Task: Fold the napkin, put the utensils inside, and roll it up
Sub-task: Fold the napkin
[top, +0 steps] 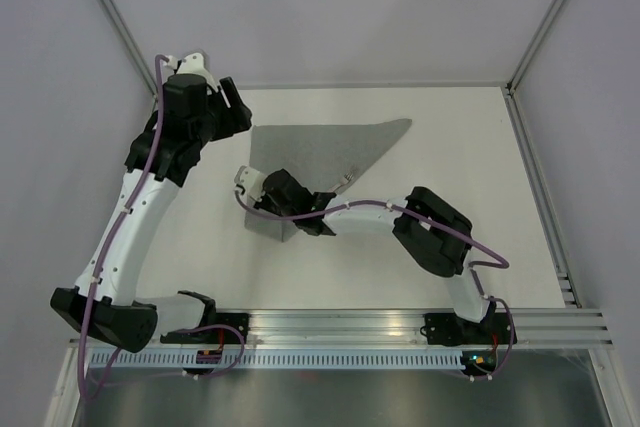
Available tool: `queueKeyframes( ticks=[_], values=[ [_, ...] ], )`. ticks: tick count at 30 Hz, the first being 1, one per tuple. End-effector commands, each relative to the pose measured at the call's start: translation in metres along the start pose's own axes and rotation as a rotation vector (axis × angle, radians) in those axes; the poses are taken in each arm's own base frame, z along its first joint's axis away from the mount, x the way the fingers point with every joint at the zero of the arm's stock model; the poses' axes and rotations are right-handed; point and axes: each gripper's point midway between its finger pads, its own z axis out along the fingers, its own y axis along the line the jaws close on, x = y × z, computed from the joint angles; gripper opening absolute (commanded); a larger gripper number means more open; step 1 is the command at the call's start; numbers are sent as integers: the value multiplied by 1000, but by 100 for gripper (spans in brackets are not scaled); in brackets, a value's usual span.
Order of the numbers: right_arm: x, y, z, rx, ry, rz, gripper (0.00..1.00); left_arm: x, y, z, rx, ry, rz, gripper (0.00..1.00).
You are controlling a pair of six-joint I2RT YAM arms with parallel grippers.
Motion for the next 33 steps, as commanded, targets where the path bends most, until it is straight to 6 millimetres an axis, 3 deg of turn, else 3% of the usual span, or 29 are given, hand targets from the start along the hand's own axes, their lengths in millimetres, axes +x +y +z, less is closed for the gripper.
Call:
queueKeyframes(
  ticks=[1, 10, 16, 26, 33],
  values=[
    [-9, -57, -17, 126, 0, 90, 0, -23, -18, -2, 77, -57, 22, 71],
    [46, -115, -28, 258, 115, 140, 0, -21, -27, 8, 113, -43, 24, 71],
    [71, -149, -39, 327, 159, 190, 1, -17, -32, 15, 135, -22, 23, 71],
    [107, -181, -53, 387, 216, 246, 1, -9, -35, 26, 152, 9, 19, 71],
    [124, -193, -58, 409, 246, 267, 0, -3, -39, 36, 162, 32, 16, 71]
  ],
)
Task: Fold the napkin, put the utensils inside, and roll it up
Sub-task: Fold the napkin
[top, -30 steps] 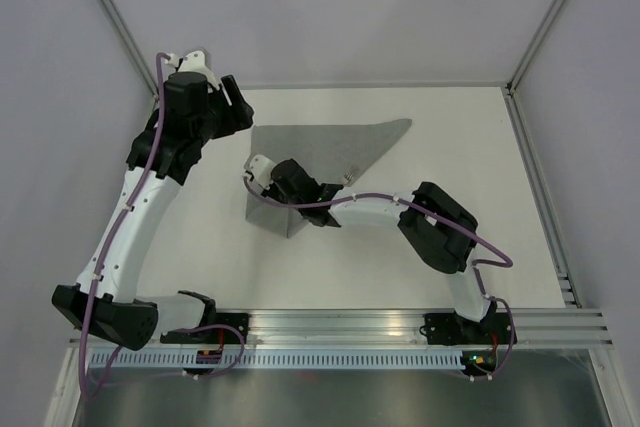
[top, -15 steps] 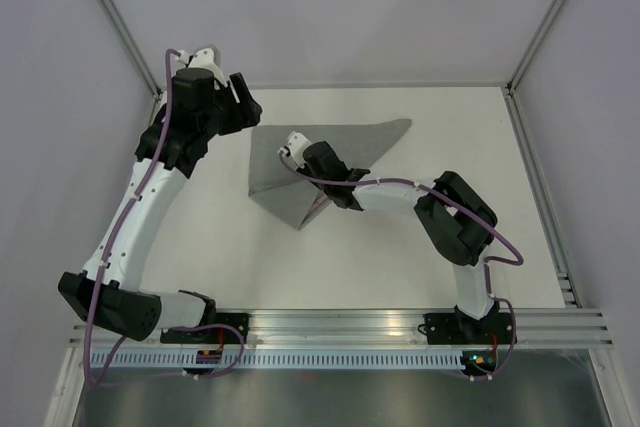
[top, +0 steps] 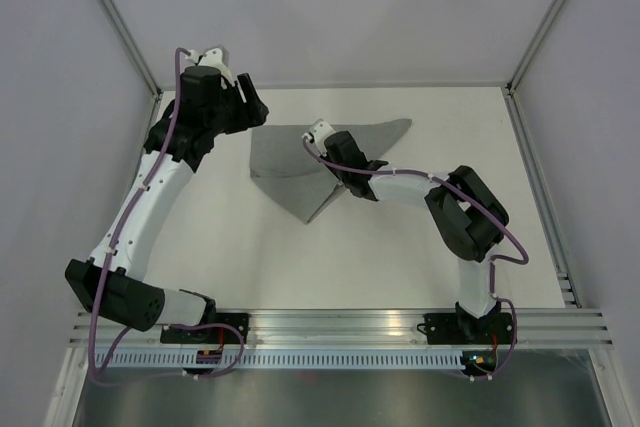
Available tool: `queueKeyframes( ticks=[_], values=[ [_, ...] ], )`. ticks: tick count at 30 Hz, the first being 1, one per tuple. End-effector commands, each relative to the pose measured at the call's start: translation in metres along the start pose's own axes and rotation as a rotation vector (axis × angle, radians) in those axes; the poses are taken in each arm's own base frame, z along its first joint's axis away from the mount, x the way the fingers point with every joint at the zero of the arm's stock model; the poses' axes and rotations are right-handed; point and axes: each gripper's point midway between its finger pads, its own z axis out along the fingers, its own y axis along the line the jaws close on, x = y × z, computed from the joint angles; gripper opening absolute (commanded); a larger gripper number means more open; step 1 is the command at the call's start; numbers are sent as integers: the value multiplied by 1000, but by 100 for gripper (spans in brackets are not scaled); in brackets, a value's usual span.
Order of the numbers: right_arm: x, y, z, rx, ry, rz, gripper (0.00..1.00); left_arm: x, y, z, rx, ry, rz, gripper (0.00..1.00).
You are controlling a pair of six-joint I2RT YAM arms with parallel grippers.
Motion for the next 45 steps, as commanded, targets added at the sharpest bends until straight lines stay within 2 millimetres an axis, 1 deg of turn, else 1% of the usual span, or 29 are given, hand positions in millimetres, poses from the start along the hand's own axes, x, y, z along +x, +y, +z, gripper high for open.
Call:
queueKeyframes(
  ticks=[1, 10, 11, 15, 27, 37, 38, 39, 44, 45],
  values=[
    [-7, -20, -11, 45, -14, 34, 0, -16, -13, 1, 58, -37, 17, 71],
    [8, -35, -7, 67, 14, 53, 1, -8, -11, 14, 49, -17, 10, 71],
    [7, -34, -7, 64, 14, 53, 0, -7, -15, 14, 74, -10, 10, 70],
    [11, -39, -5, 71, 21, 60, 0, -4, -15, 18, 76, -2, 7, 70],
    [23, -43, 2, 78, 51, 64, 1, 3, -15, 24, 80, 15, 6, 70],
    [31, -38, 7, 63, 84, 62, 1, 13, -12, 29, 81, 36, 3, 70],
    [30, -38, 7, 61, 85, 62, 2, 14, -11, 30, 80, 38, 4, 70],
    [31, -37, 7, 58, 86, 63, 7, 15, -11, 30, 79, 40, 6, 70],
    [31, -41, 7, 65, 95, 70, 14, 17, -11, 30, 80, 42, 8, 70],
    [31, -41, 8, 67, 96, 71, 18, 17, -11, 31, 80, 42, 8, 70]
  ],
)
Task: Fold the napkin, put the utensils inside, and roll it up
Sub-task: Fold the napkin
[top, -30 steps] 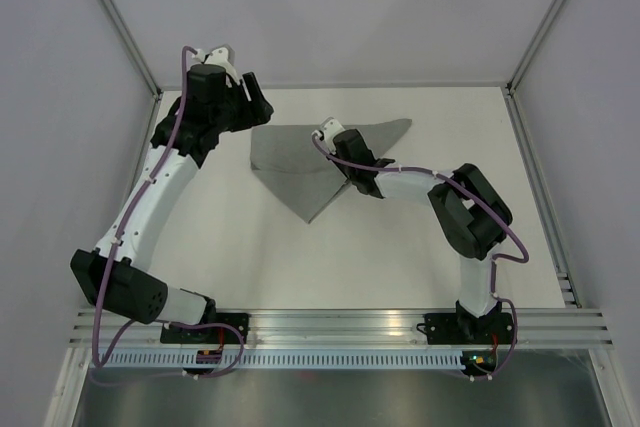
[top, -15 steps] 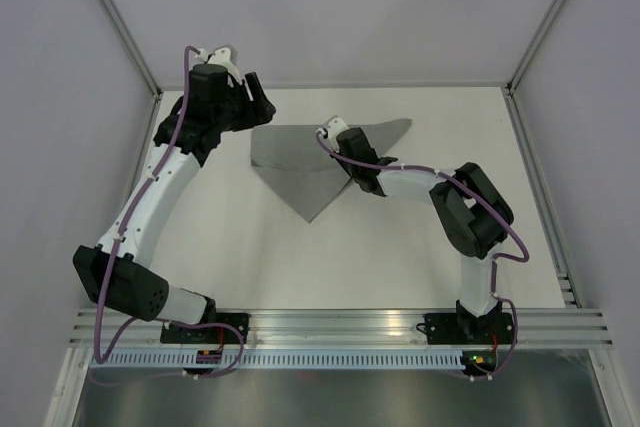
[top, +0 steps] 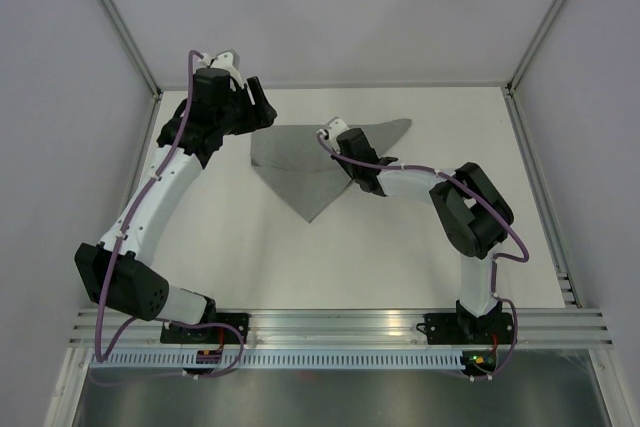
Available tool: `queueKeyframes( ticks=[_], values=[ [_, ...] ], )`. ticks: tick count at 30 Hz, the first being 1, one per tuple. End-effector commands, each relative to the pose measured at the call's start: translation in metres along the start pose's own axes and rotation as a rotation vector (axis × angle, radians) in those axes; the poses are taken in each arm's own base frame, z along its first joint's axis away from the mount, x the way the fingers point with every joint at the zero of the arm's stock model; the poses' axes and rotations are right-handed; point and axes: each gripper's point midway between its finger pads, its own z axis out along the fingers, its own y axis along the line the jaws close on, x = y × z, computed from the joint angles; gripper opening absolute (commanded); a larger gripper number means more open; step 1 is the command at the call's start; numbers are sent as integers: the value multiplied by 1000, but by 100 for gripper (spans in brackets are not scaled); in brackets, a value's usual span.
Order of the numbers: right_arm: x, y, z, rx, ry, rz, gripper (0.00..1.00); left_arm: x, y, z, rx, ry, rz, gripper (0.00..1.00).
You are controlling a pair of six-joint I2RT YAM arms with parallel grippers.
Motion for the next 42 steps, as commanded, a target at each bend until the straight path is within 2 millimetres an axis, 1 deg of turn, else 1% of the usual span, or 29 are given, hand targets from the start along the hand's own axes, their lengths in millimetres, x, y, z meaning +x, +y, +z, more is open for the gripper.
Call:
queueKeyframes(
  ticks=[1, 2, 3, 5, 6, 8, 9, 10, 12, 13, 14, 15, 16, 17, 18, 19, 20, 21, 22, 23, 24, 25, 26, 27, 28, 30, 33, 34, 42],
  values=[
    [-9, -10, 2, 24, 1, 25, 20, -2, -7, 2, 42, -7, 9, 70],
    [-9, -11, 1, 23, 1, 31, 24, -1, -7, 2, 42, -5, 9, 70],
    [-10, -13, 2, 22, 2, 34, 31, -1, -6, 3, 41, -6, 9, 70],
    [-13, -16, 2, 28, -2, 40, 39, 0, -7, 3, 46, -2, 9, 71],
    [-15, -19, 1, 35, -7, 44, 47, 1, -7, 4, 46, -2, 9, 70],
    [-20, -25, 1, 40, -12, 61, 52, 1, -7, 4, 49, -1, 9, 70],
    [-23, -29, 1, 43, -16, 70, 57, 1, -7, 4, 46, -2, 9, 70],
    [-31, -33, 0, 41, -30, 84, 59, 2, -7, 4, 47, 0, 10, 70],
    [-25, -44, 3, 36, 8, 125, 61, 3, -7, 5, 49, 3, 11, 70],
    [-40, -51, 4, 22, -15, 157, 62, 1, -7, 5, 49, 0, 10, 70],
    [-42, -56, 6, 10, -12, 186, 61, 1, -7, 5, 49, -2, 10, 70],
    [-30, -72, 12, 13, 32, 251, 61, 1, -8, 5, 52, -1, 11, 70],
    [-41, -89, 15, 17, 15, 299, 61, 1, -7, 6, 51, -1, 10, 70],
    [-35, -109, 20, 5, 25, 354, 61, 2, -7, 6, 50, 0, 10, 71],
    [-22, -113, 26, -10, 71, 391, 64, 1, -7, 6, 51, -1, 10, 71],
    [-30, -128, 28, -9, 55, 463, 65, 2, -7, 7, 51, 2, 10, 71],
    [-21, -144, 32, -24, 67, 523, 65, 1, -8, 7, 53, -2, 9, 70],
    [-9, -144, 39, -43, 107, 558, 65, 2, -8, 9, 56, 1, 7, 70],
    [-11, -154, 41, -44, 102, 624, 65, 2, -9, 9, 59, 4, 6, 70],
    [-1, -166, 44, -48, 115, 672, 65, 2, -10, 10, 63, 1, 6, 70],
    [7, -161, 50, -99, 132, 708, 65, 2, -10, 11, 65, 4, 5, 70],
    [9, -165, 53, -113, 127, 746, 65, 2, -11, 11, 68, 5, 4, 70],
    [16, -175, 56, -107, 133, 807, 65, 3, -11, 13, 69, 6, 4, 71],
    [24, -170, 61, -136, 151, 838, 65, 3, -11, 13, 71, 6, 3, 70],
    [27, -176, 64, -143, 151, 887, 65, 3, -11, 14, 69, 7, 3, 70],
    [36, -174, 71, -162, 163, 936, 64, 3, -11, 13, 69, 7, 4, 70],
    [45, -170, 78, -204, 180, 1010, 64, 5, -9, 16, 64, 11, 6, 70],
    [44, -168, 79, -219, 179, 1027, 64, 5, -9, 16, 64, 11, 6, 70],
    [61, -170, 93, -219, 190, 1144, 65, 7, -9, 18, 68, 17, 5, 70]
  ],
)
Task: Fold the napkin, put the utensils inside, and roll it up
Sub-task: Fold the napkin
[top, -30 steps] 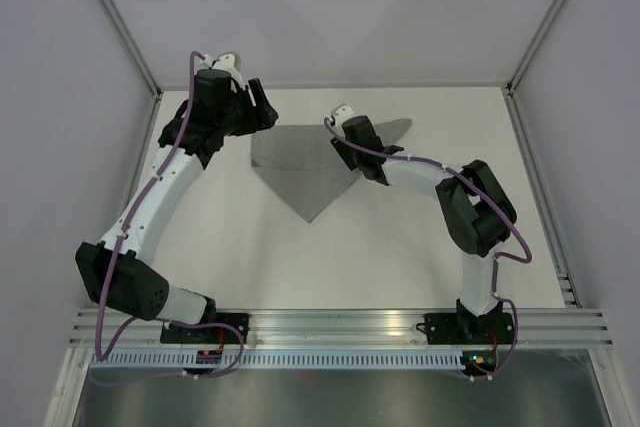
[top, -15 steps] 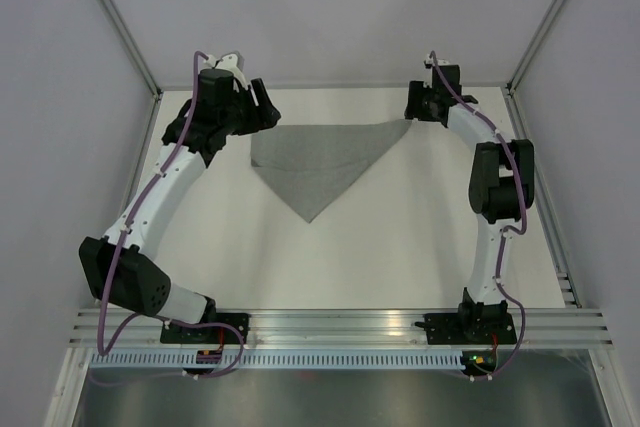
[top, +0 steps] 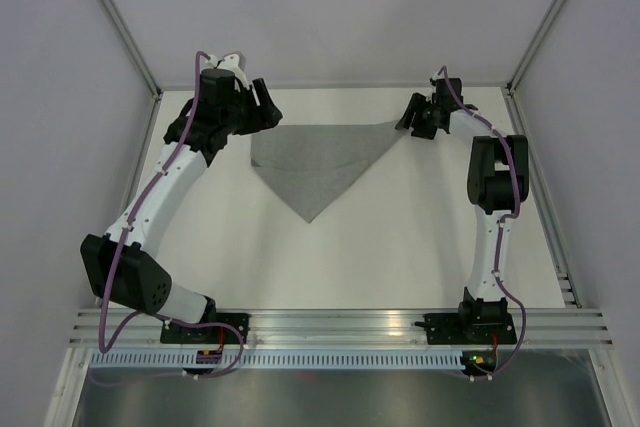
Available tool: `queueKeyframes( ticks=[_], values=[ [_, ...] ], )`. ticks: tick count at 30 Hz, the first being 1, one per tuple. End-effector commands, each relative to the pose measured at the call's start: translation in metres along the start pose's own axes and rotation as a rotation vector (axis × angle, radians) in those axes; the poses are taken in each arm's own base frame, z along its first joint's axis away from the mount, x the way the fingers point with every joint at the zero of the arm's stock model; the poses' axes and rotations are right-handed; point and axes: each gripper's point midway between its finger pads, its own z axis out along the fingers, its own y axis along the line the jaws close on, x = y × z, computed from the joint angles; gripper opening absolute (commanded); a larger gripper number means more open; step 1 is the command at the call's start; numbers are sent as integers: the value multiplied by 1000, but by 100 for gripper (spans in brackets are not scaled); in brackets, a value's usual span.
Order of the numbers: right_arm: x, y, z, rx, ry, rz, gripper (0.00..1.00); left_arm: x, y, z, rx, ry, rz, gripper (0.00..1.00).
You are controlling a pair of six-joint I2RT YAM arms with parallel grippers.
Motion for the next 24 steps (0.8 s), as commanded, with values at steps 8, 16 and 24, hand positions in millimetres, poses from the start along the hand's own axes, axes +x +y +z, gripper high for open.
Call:
queueKeyframes(
  ticks=[8, 16, 24],
  values=[
    [4, -11, 24, -19, 10, 177, 63, -1, -4, 1, 29, -8, 6, 70],
    [3, -13, 30, -20, -4, 188, 48, 1, -3, 2, 28, -1, 6, 70],
    [-12, -25, 25, -19, -44, 184, 22, 1, -3, 2, 26, -1, 4, 70]
  ],
)
